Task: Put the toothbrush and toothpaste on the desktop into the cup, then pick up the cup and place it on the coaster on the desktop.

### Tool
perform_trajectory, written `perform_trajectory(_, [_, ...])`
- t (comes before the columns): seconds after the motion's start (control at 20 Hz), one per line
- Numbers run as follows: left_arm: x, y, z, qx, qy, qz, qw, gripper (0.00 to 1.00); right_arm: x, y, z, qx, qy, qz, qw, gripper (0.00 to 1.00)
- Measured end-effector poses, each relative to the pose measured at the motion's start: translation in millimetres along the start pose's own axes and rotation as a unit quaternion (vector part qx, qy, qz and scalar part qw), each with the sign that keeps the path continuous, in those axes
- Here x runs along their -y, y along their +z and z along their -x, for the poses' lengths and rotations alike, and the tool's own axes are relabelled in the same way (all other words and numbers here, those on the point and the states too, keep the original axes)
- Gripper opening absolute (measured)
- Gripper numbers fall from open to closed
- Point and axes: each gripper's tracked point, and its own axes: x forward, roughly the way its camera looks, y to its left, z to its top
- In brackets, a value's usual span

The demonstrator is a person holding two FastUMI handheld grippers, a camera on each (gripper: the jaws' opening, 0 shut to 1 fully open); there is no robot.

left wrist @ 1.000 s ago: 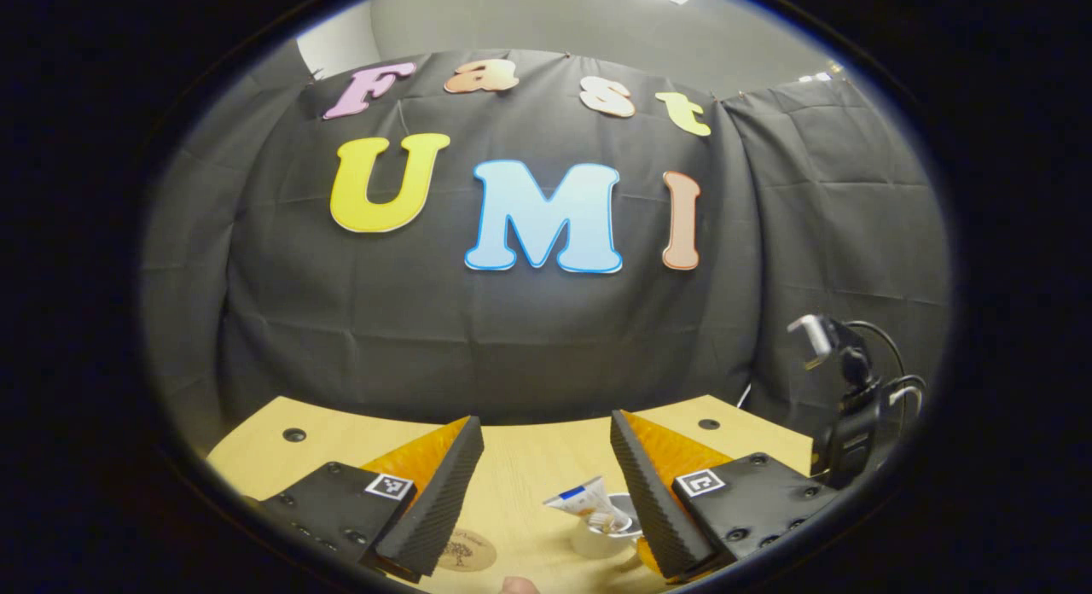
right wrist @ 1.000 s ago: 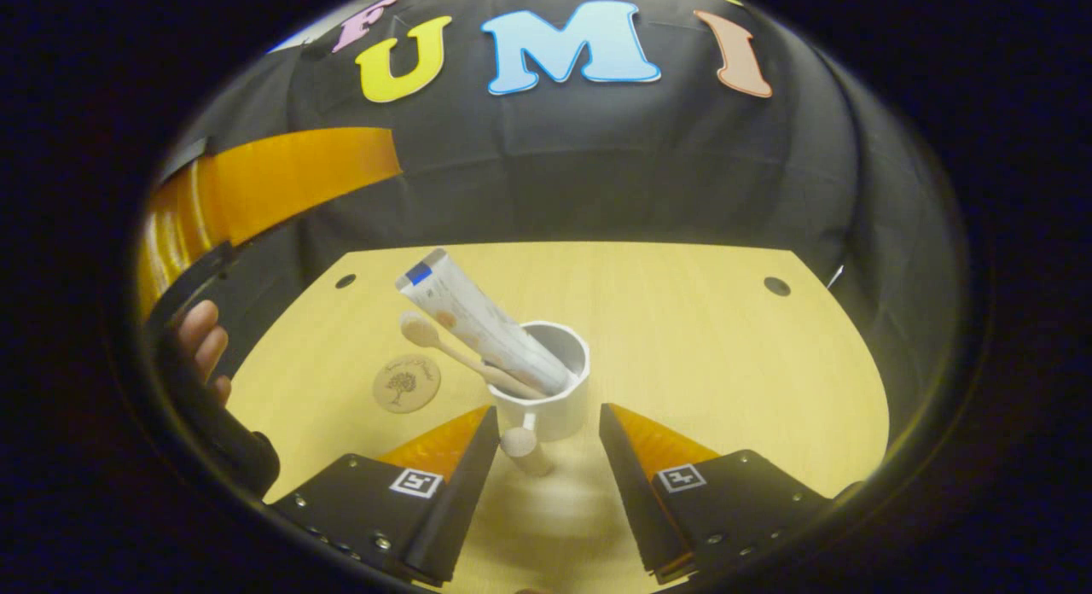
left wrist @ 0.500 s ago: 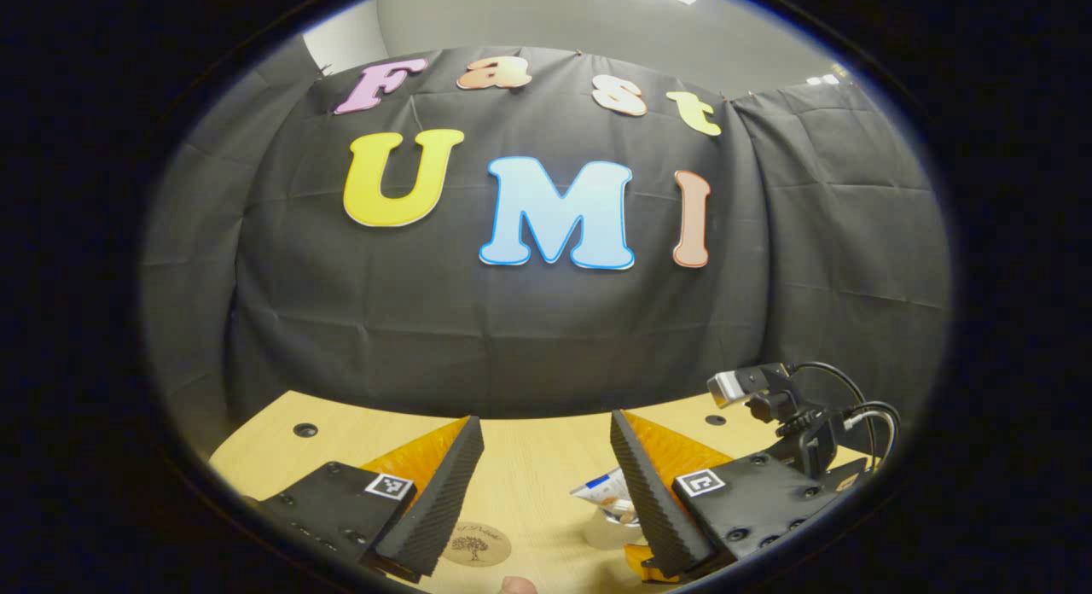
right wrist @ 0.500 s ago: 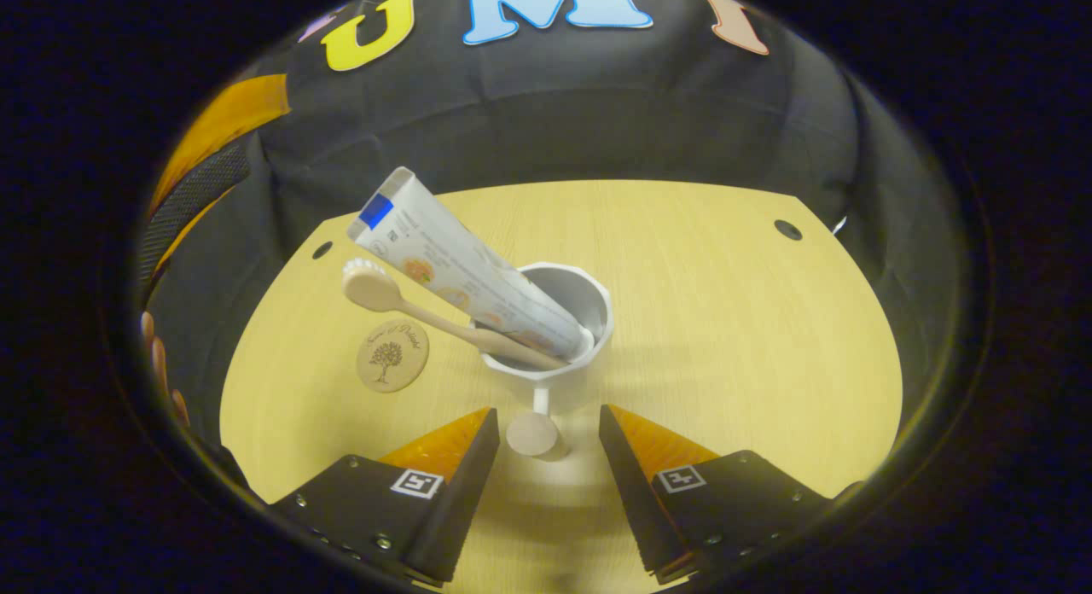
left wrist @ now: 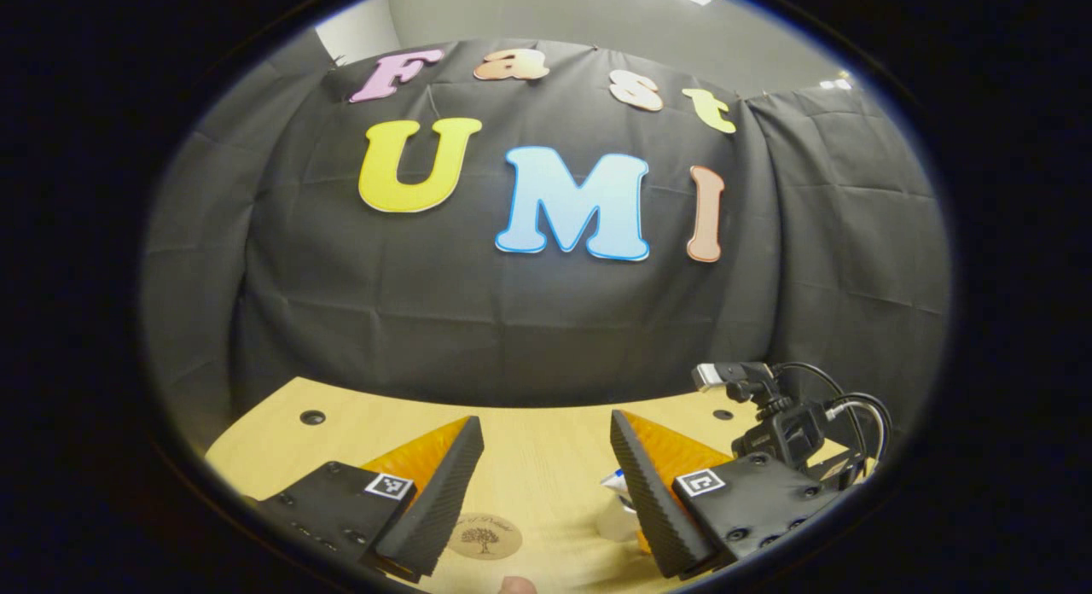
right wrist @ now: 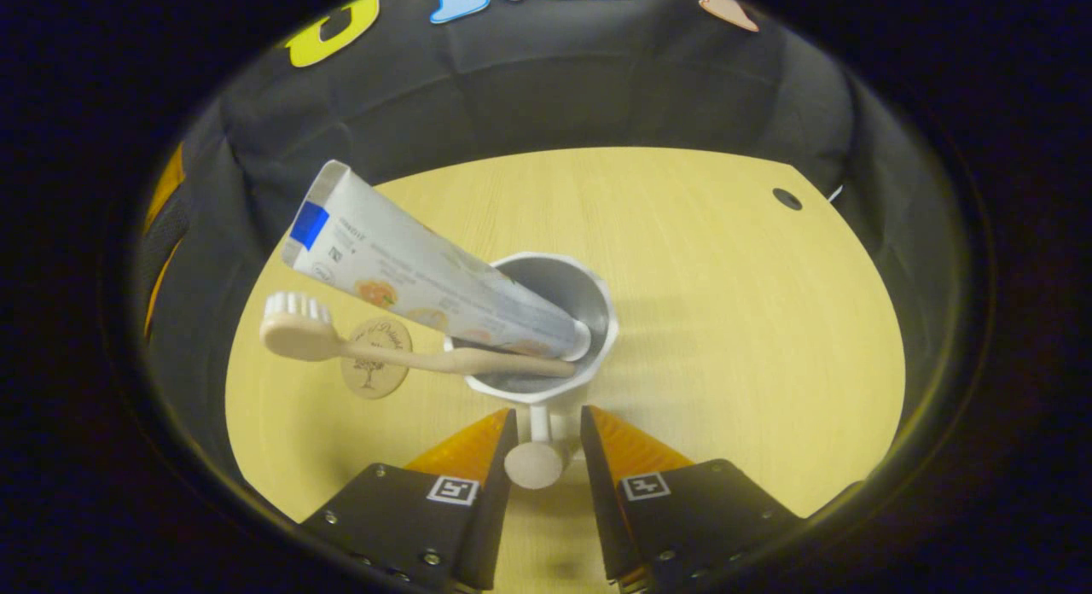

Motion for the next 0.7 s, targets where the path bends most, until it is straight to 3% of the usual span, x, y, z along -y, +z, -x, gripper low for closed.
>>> perform_trajectory(0.1, [-4,-1,2,-0.001,0.004,0.003,1.000,0.96,-1,-2,1,-0.008,-0.009,0.008,1.000,0.31])
perform_trajectory(0.2, [-8,-2,4,-0.003,0.007,0.005,1.000,0.96,2,-3,-3,-0.007,-0.024,0.027,0.999,0.26])
perform_trajectory(0.7, [-22,-4,13,-0.005,0.017,0.007,1.000,0.95,2,-4,0,0.000,-0.035,0.060,0.998,0.15])
